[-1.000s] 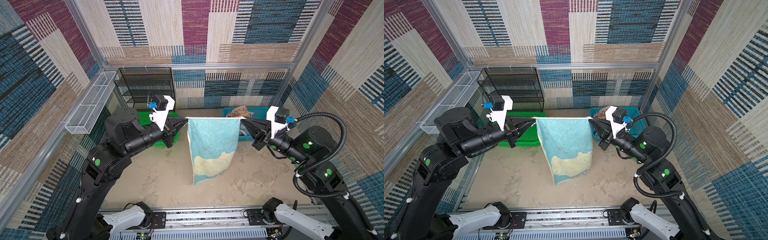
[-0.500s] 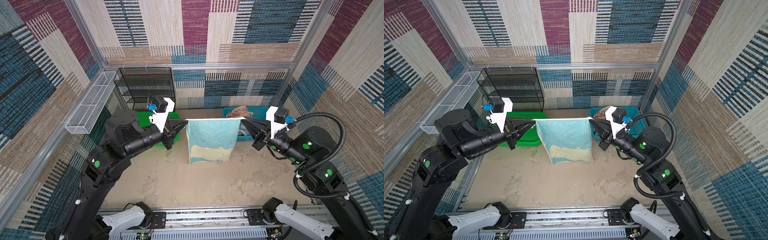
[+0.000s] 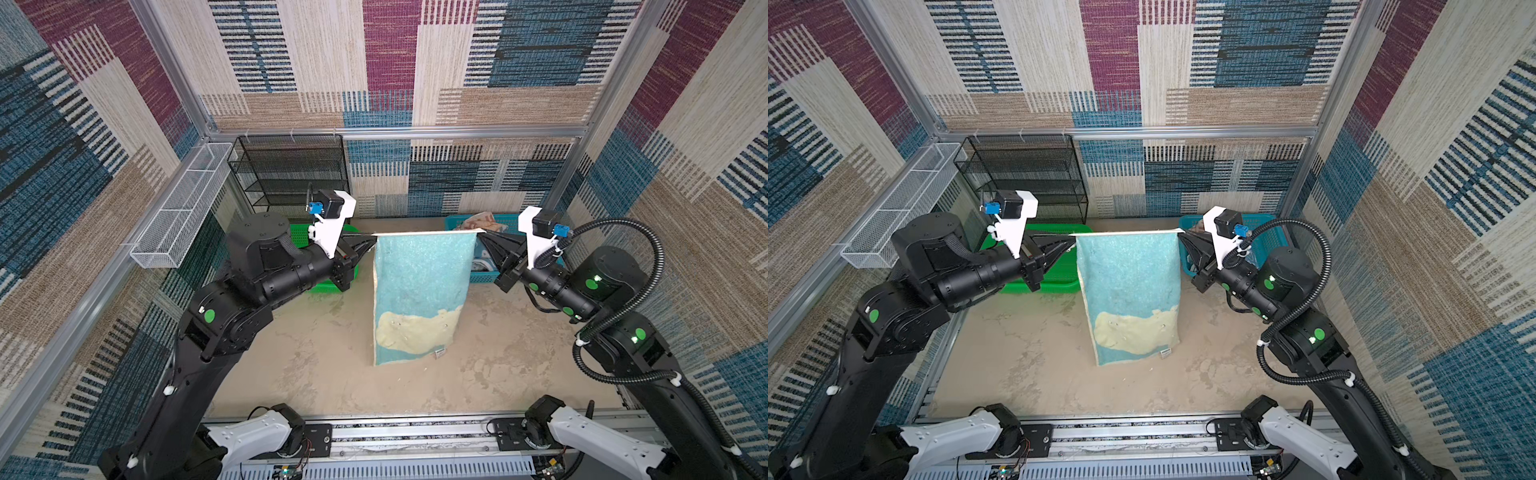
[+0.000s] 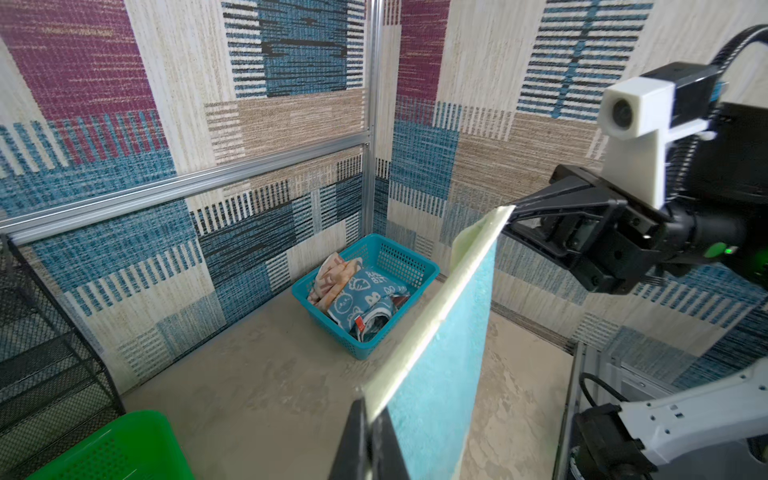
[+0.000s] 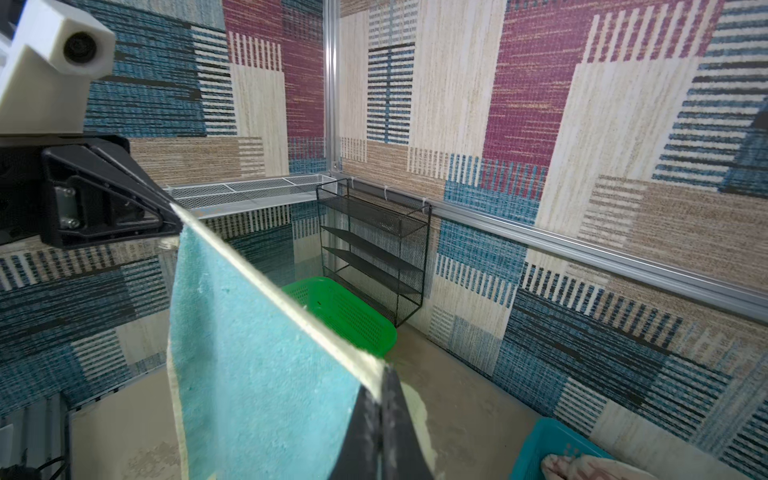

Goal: Fold and stack the towels
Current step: 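Lower the hanging towel onto the table with both grippers, laying it flat, then fold the held towel edge over toward the far edge with both grippers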

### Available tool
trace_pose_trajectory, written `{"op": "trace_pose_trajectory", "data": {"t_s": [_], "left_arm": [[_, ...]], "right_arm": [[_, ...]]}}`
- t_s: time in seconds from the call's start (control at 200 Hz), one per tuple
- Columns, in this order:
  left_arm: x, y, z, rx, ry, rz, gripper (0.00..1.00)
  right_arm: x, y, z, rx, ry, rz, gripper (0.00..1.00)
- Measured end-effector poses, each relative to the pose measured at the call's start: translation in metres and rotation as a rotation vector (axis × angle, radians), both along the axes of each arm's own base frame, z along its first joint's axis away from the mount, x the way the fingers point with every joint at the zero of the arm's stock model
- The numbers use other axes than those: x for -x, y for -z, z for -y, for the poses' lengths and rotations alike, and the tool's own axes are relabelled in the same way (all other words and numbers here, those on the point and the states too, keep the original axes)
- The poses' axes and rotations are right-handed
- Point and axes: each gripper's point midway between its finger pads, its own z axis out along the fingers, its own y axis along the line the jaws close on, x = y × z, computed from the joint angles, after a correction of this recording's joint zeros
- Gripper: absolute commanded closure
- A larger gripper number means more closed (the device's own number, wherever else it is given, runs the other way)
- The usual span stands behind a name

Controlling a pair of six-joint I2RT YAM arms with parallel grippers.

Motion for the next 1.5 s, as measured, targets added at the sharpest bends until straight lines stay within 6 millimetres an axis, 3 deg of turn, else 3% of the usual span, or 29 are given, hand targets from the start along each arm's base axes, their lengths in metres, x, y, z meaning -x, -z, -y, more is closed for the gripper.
{"op": "trace_pose_trajectory", "data": {"t_s": [0.16, 0.486, 0.656, 0.801, 0.946, 1.092, 1.262, 1.502], "left_arm": [[-0.052, 0.028, 0.001, -0.106, -0.142, -0.027, 1.0], [-0.162, 0.108, -0.014, -0.27, -0.364, -0.155, 1.0], [-0.196, 0.154, -0.011, -0.323, -0.392, -0.215, 1.0], [-0.213, 0.193, -0.008, -0.372, -0.403, -0.27, 1.0], [-0.221, 0.228, -0.006, -0.409, -0.41, -0.309, 1.0], [-0.221, 0.26, -0.004, -0.431, -0.396, -0.344, 1.0], [-0.212, 0.287, 0.002, -0.444, -0.366, -0.369, 1.0], [-0.186, 0.319, 0.01, -0.47, -0.333, -0.414, 1.0]], "right_arm": [[-0.047, 0.021, -0.001, 0.036, 0.139, -0.051, 1.0], [-0.153, 0.101, -0.015, 0.164, 0.307, -0.176, 1.0], [-0.198, 0.148, -0.013, 0.186, 0.34, -0.247, 1.0], [-0.222, 0.187, -0.011, 0.197, 0.356, -0.306, 1.0], [-0.233, 0.228, -0.01, 0.22, 0.365, -0.366, 1.0], [-0.232, 0.265, -0.007, 0.238, 0.363, -0.426, 1.0], [-0.222, 0.294, -0.003, 0.237, 0.357, -0.482, 1.0], [-0.191, 0.328, 0.005, 0.225, 0.34, -0.568, 1.0]]}}
